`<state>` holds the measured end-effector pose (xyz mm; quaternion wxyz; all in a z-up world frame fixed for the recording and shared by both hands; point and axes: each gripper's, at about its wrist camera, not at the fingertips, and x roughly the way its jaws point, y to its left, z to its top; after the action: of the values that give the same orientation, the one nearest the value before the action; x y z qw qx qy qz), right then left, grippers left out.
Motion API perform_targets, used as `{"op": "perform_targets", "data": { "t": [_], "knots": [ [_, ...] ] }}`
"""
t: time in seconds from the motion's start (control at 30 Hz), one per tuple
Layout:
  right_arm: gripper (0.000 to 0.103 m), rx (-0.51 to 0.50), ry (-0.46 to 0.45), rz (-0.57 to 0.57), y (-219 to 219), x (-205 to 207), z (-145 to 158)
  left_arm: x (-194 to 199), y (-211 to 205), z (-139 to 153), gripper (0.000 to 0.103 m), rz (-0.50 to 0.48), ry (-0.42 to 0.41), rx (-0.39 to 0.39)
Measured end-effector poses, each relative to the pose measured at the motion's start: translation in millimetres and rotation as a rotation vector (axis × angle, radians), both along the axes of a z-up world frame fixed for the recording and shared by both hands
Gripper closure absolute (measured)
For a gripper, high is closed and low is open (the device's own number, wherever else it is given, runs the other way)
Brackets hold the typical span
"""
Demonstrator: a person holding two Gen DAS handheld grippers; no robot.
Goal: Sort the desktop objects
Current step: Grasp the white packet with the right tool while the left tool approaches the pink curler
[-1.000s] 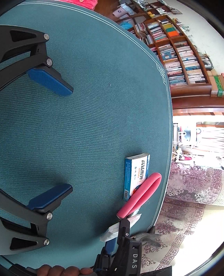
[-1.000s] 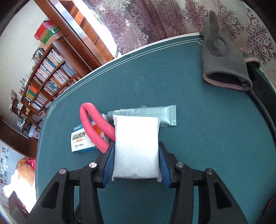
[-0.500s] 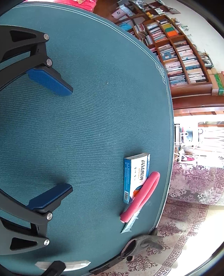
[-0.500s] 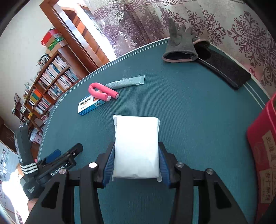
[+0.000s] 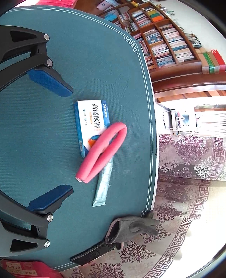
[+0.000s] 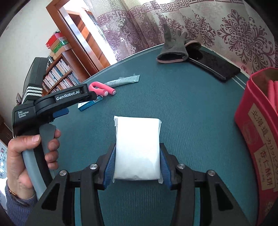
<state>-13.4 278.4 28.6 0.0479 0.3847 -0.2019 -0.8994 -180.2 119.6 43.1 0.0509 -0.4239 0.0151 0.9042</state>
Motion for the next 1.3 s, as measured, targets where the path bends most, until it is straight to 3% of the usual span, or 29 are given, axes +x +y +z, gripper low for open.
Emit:
{"op": "perform_targets", "data": {
  "t": [0.2, 0.33, 0.63, 0.87, 1.1, 1.27, 1.3],
  "knots": [
    [0.052, 0.004, 0.008, -0.002, -1, 1, -1, -38, 24, -11, 0.001, 0.002, -0.040, 0.004],
    [0.052, 0.004, 0.011, -0.003, -1, 2, -2, -49, 19, -22, 0.001, 0.042, -0.023, -0.084],
    [0.052, 0.021, 0.012, -0.006, -3, 2, -2, -38, -56, -24, 0.001, 0.063, -0.020, -0.105],
    [0.052, 0.023, 0.012, -0.009, -3, 2, -2, -27, -99, -19, 0.001, 0.108, -0.008, -0.214],
    [0.052, 0.017, 0.011, -0.009, -2, 1, -3, -31, -67, -1, 0.001, 0.013, 0.071, -0.266],
    [0.052, 0.003, 0.011, -0.011, 0, 2, -3, -48, -35, -20, 0.001, -0.025, 0.066, -0.420],
    [0.052, 0.001, 0.011, -0.011, 0, 2, -3, -51, -35, -24, 0.009, -0.016, 0.065, -0.438]
  ]
}}
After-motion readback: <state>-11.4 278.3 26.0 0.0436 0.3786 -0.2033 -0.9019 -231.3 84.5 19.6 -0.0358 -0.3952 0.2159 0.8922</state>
